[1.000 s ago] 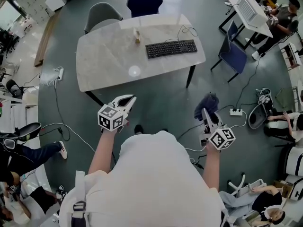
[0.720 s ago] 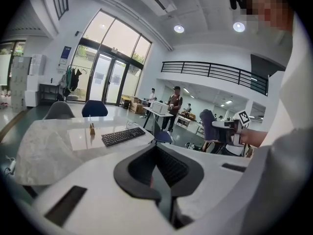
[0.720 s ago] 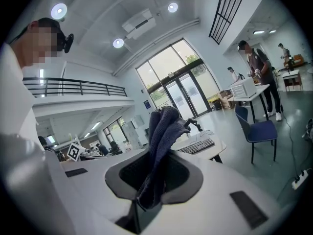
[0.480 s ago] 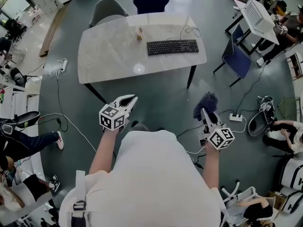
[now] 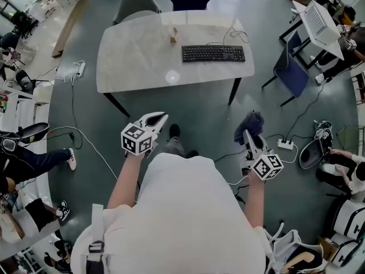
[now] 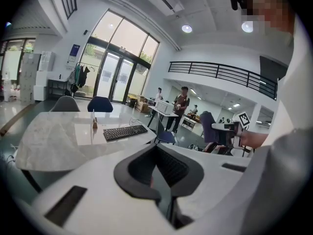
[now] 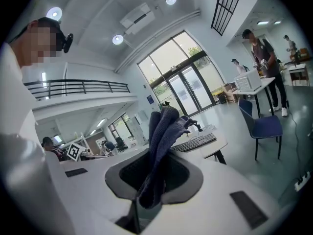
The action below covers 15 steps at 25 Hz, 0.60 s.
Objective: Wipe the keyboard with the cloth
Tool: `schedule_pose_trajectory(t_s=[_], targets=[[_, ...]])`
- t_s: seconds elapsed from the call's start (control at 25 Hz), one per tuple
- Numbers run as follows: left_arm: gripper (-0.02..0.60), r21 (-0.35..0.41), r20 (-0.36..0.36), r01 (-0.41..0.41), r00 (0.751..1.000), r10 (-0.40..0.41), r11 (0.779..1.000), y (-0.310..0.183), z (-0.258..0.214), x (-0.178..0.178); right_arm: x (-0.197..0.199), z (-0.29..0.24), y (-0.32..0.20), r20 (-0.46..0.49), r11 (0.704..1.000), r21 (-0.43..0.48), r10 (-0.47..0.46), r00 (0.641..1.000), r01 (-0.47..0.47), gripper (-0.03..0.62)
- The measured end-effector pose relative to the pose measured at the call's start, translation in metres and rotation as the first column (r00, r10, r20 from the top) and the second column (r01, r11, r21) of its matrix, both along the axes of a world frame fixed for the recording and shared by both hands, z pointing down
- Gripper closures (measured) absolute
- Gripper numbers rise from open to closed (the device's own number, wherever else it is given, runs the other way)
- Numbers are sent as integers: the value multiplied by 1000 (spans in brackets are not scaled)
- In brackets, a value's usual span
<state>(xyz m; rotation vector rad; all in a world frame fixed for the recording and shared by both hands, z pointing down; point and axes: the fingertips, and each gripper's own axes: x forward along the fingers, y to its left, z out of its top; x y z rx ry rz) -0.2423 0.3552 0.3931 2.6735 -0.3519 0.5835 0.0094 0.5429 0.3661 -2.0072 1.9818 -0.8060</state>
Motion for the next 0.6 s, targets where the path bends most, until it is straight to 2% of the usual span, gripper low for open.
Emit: schedule_pose_trajectory(t_s=[0.2,0.6], targets=[[575,0,1,-2,1000,2,1000,-17,2,2,-3,7,-11,6,1000,-5,-4,1000,4,522],[575,-37,10,-47,999,48,998,-68,14,34,17,15,-53,22,999,-40,33,999,-32,522]])
